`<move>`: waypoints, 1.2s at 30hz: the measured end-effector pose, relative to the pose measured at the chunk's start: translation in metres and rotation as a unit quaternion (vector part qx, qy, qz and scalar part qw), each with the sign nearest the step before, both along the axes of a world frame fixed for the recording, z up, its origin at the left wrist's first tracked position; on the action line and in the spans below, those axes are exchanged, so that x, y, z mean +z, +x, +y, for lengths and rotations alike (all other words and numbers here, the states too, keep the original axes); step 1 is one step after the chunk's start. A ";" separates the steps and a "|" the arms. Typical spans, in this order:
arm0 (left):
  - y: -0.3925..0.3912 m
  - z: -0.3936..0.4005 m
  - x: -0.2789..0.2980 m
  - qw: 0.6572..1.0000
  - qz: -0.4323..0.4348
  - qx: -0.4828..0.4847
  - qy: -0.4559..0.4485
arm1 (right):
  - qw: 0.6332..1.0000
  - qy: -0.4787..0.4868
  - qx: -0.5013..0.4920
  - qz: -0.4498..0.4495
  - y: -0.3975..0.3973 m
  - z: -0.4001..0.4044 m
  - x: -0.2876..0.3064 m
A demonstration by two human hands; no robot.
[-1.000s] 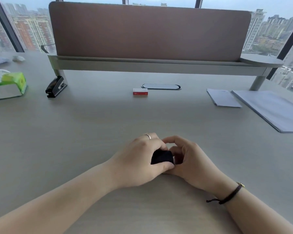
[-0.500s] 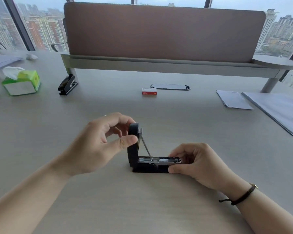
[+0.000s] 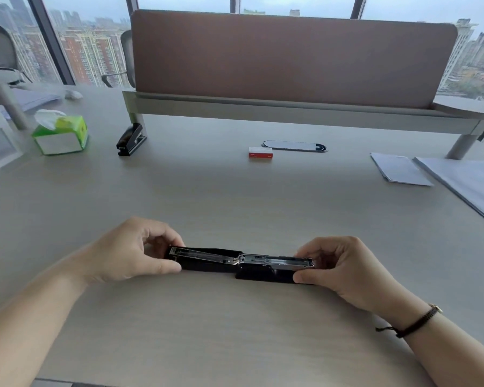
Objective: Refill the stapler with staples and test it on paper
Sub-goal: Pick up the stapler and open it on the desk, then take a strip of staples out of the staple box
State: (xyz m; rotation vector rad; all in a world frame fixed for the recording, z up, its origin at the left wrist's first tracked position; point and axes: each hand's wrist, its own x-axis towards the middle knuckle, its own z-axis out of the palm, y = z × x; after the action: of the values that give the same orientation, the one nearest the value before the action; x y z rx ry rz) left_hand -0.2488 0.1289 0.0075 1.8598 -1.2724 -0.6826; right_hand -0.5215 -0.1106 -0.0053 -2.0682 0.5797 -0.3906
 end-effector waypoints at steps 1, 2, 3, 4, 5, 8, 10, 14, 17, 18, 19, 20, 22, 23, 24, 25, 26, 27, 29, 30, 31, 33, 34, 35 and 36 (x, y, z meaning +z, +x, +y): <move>0.000 -0.001 -0.001 1.000 -0.018 0.007 0.002 | 1.000 -0.001 -0.001 0.000 0.000 0.000 0.000; 0.000 -0.001 -0.001 1.000 -0.029 0.011 0.002 | 1.000 -0.002 -0.001 -0.001 0.000 0.000 0.000; -0.001 -0.001 0.000 0.999 -0.033 0.012 0.000 | 1.000 -0.002 -0.002 -0.001 0.000 0.000 -0.001; -0.001 -0.001 0.000 0.999 -0.033 0.011 -0.002 | 1.000 0.000 -0.003 -0.001 0.000 0.000 -0.001; -0.001 -0.001 0.000 0.999 -0.034 0.009 -0.004 | 1.000 0.002 -0.004 -0.001 0.000 0.000 0.000; -0.001 -0.001 0.001 0.999 -0.041 0.009 -0.002 | 1.000 0.007 -0.005 -0.001 -0.001 0.002 0.002; 0.001 -0.002 0.004 0.998 -0.048 0.000 0.029 | 1.000 -0.002 -0.004 0.004 -0.001 0.003 0.001; 0.015 -0.014 0.026 0.987 -0.046 -0.084 0.128 | 0.999 0.030 0.025 -0.006 -0.004 0.003 0.006; 0.030 -0.049 0.042 0.992 -0.030 -0.082 0.089 | 0.998 0.054 0.031 -0.032 0.010 -0.013 0.015; 0.038 -0.068 0.044 0.996 -0.032 -0.058 0.055 | 0.998 0.042 0.013 -0.038 0.022 -0.023 0.018; 0.045 -0.091 0.044 0.998 -0.044 -0.029 0.024 | 0.999 0.019 -0.012 -0.038 0.036 -0.036 0.021; 0.053 -0.117 0.043 0.998 -0.069 0.000 -0.001 | 0.999 -0.009 -0.041 -0.031 0.054 -0.051 0.023; 0.072 -0.169 0.037 0.992 -0.117 0.044 -0.029 | 0.995 -0.054 -0.083 -0.011 0.096 -0.087 0.024; 0.080 -0.194 0.033 0.989 -0.129 0.059 -0.035 | 0.993 -0.069 -0.094 -0.001 0.118 -0.106 0.024; 0.089 -0.218 0.028 0.987 -0.139 0.071 -0.038 | 0.992 -0.081 -0.100 0.007 0.140 -0.125 0.024; 0.097 -0.239 0.023 0.984 -0.151 0.080 -0.040 | 0.990 -0.092 -0.106 0.016 0.160 -0.144 0.022; 0.104 -0.257 0.018 0.982 -0.162 0.088 -0.040 | 0.988 -0.102 -0.112 0.023 0.179 -0.161 0.019; 0.110 -0.274 0.013 0.980 -0.171 0.092 -0.037 | 0.986 -0.112 -0.116 0.030 0.197 -0.176 0.016; 0.118 -0.301 0.000 0.979 -0.181 0.086 -0.022 | 0.987 -0.110 -0.115 0.032 0.226 -0.201 0.008; 0.121 -0.313 -0.007 0.980 -0.184 0.080 -0.013 | 0.989 -0.100 -0.108 0.029 0.238 -0.209 0.004; 0.123 -0.322 -0.013 0.979 -0.188 0.075 -0.006 | 0.990 -0.093 -0.099 0.025 0.249 -0.216 0.000; 0.126 -0.334 -0.024 0.978 -0.198 0.072 -0.013 | 0.992 -0.102 -0.077 0.020 0.263 -0.223 -0.007; 0.128 -0.337 -0.026 0.977 -0.198 0.073 -0.025 | 0.991 -0.115 -0.068 0.020 0.268 -0.225 -0.010; 0.129 -0.338 -0.028 0.978 -0.193 0.075 -0.038 | 0.989 -0.131 -0.063 0.020 0.270 -0.225 -0.013; 0.130 -0.338 -0.028 0.978 -0.187 0.076 -0.048 | 0.988 -0.142 -0.061 0.019 0.270 -0.225 -0.014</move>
State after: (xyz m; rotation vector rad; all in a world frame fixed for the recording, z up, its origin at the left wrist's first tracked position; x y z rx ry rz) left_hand -0.1192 -0.2093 -0.0202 2.0415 -1.3474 -0.1897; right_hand -0.2516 -0.3357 -0.0191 -2.3229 0.7100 -0.5321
